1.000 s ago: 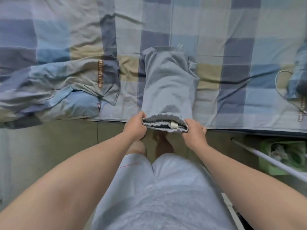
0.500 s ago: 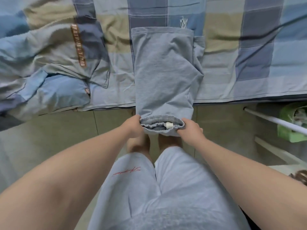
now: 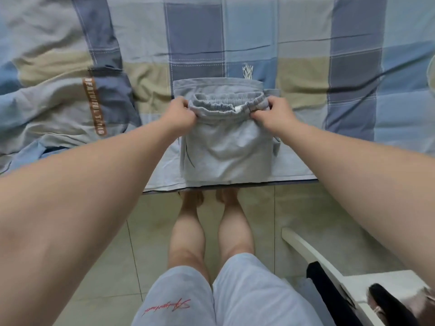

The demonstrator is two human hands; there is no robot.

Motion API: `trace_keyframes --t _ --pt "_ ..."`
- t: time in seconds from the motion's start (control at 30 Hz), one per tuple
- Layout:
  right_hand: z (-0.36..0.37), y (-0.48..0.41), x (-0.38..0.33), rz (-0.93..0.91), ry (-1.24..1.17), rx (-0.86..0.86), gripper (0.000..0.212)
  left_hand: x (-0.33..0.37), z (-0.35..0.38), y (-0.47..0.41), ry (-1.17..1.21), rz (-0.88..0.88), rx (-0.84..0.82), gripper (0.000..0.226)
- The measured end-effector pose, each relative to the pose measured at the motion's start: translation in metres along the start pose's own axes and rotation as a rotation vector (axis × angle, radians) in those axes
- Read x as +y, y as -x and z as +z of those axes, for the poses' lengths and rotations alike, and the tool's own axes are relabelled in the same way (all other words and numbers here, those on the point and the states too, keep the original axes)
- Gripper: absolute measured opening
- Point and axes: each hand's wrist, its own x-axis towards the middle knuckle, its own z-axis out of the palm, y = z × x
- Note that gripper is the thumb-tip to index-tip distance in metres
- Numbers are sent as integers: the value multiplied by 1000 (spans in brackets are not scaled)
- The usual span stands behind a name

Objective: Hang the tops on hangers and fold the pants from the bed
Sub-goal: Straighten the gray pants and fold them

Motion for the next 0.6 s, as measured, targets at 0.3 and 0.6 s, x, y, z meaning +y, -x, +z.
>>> trace_keyframes --t 0.3,0.6 --pt "-1 -54 15 150 -99 221 69 -8 18 -34 152 -238 239 66" --pt "44 -36 92 420 -443 -54 78 -55 56 -29 271 -383 166 84"
